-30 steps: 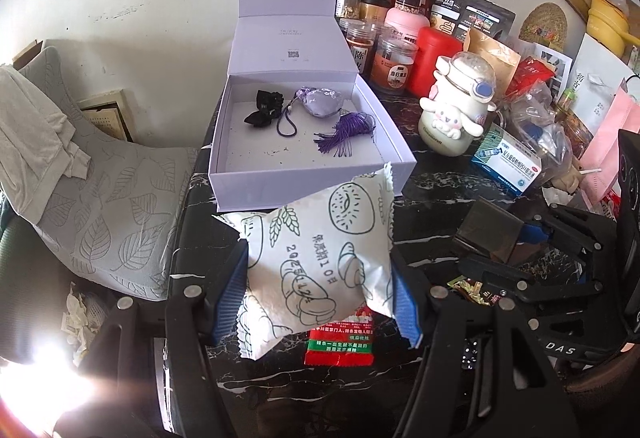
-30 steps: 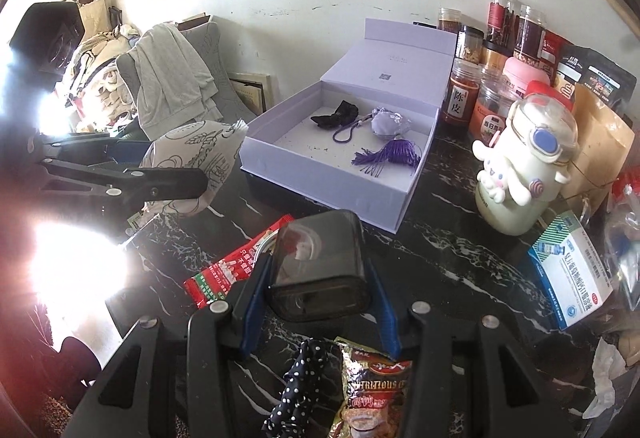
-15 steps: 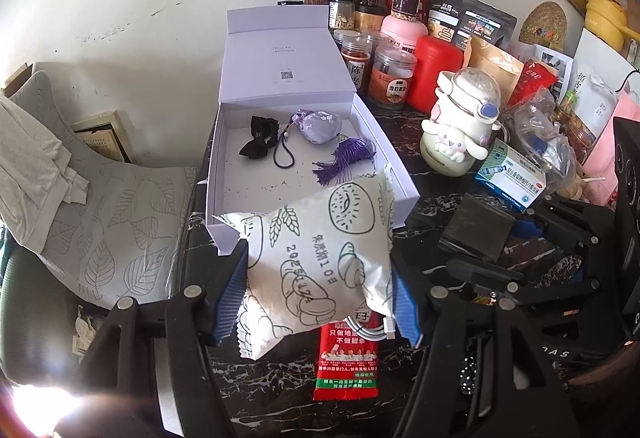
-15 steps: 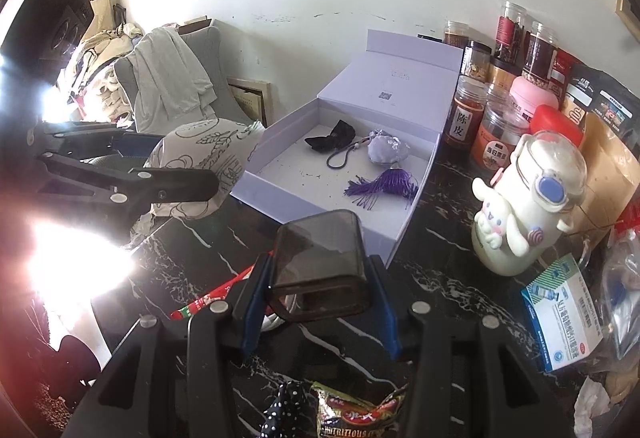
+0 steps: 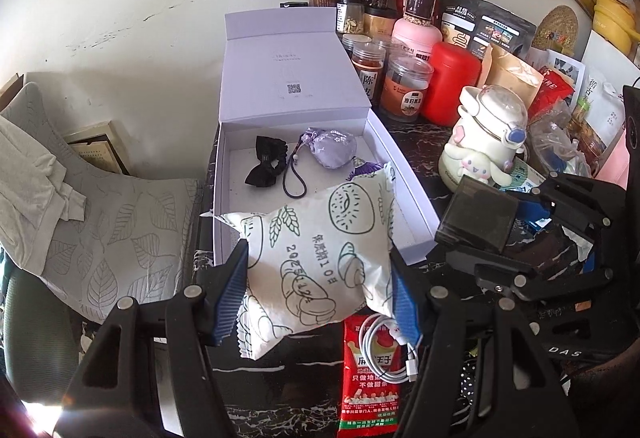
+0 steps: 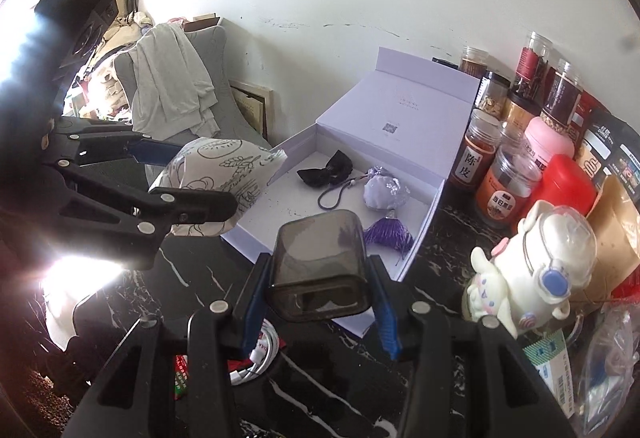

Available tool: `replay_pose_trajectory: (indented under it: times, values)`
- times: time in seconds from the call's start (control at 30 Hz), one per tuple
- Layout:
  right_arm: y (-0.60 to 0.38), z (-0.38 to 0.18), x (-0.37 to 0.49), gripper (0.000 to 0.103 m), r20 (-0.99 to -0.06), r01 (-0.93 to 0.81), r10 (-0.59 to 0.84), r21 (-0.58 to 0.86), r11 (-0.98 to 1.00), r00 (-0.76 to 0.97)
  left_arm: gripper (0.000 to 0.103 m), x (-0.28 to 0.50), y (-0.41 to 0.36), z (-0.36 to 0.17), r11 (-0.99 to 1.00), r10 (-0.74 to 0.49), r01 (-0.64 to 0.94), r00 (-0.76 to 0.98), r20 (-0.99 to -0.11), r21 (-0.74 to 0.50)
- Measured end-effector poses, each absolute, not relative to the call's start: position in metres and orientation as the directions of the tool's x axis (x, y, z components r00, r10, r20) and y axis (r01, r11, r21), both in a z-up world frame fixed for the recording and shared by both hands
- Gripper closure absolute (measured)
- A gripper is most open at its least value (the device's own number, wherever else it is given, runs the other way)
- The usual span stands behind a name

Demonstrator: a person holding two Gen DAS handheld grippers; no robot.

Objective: Organize objects
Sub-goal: 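Lift the pouch with the left tool while the right tool carries the dark case toward the box, then lower the pouch into the box with the left tool while the right tool lowers the case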

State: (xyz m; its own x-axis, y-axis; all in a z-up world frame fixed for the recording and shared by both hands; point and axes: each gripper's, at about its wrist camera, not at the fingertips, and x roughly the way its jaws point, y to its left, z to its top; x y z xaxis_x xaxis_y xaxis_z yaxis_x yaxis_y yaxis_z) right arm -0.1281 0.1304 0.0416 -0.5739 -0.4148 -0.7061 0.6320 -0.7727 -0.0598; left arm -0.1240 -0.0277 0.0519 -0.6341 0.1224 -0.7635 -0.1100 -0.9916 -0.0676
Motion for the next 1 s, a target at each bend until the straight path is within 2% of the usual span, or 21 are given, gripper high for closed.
replay_pose_trajectory:
  times: [1.0]
  values:
    - [0.117, 0.0, -0.269, 0.056, -0.746, 0.609, -0.374, -0.052, -0.792, -0.55, 0.041, -0.281, -0.04, -0.006, -0.988, 0.131, -0.141, -0.577, -0.806, -0.06]
